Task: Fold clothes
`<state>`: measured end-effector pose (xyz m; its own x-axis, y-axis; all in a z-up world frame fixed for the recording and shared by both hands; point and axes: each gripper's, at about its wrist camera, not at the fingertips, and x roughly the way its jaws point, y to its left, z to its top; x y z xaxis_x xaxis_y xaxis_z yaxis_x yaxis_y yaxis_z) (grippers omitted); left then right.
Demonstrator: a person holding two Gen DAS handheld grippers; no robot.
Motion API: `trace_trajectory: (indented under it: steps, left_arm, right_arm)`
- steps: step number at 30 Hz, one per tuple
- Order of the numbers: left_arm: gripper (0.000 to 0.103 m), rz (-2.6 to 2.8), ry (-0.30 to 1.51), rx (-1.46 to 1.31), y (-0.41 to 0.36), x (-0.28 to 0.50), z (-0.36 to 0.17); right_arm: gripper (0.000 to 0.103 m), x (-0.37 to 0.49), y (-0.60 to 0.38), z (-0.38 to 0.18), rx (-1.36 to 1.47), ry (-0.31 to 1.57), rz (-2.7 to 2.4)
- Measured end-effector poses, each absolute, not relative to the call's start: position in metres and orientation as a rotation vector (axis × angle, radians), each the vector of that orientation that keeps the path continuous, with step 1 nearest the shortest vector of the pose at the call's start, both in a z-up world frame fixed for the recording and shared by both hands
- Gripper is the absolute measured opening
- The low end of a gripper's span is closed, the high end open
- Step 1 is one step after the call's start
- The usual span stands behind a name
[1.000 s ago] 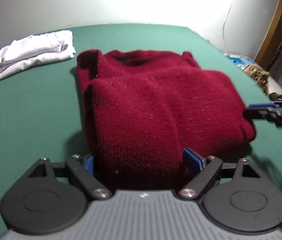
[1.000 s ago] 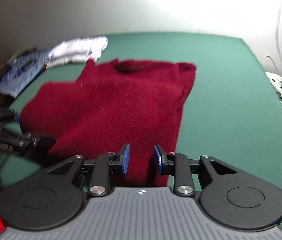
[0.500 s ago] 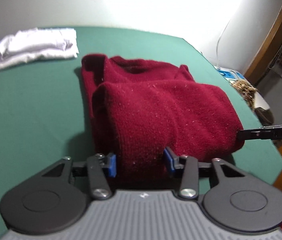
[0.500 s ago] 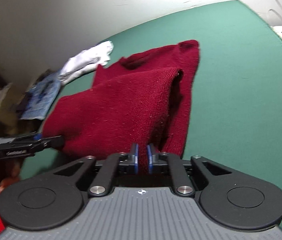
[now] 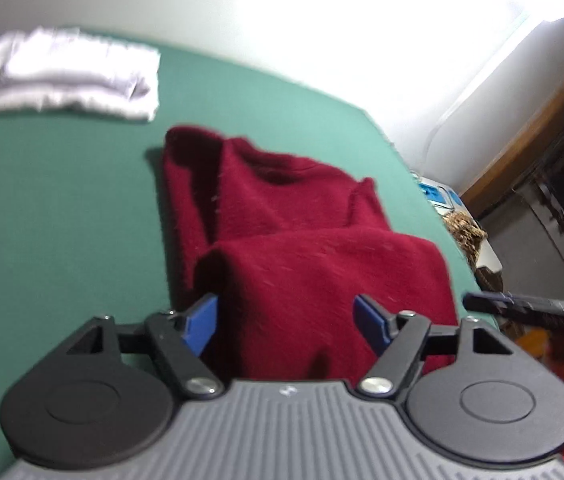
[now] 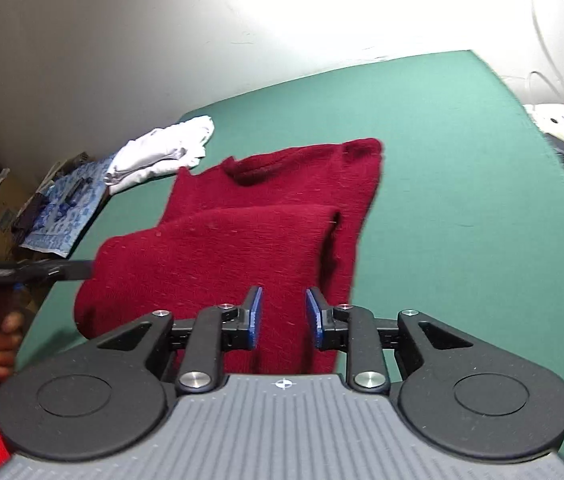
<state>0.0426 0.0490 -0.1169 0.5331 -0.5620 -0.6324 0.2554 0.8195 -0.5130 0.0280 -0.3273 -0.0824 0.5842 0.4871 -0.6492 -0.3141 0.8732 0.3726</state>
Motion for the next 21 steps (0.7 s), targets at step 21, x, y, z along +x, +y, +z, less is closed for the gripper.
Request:
trace_trajectory:
  steps: [21]
  left_arm:
    - [0.051, -0.425, 0.828, -0.392, 0.057, 0.081, -0.129]
  right_arm:
    - [0.032, 0.016, -0.311, -0.088, 0.178, 0.823, 0.459]
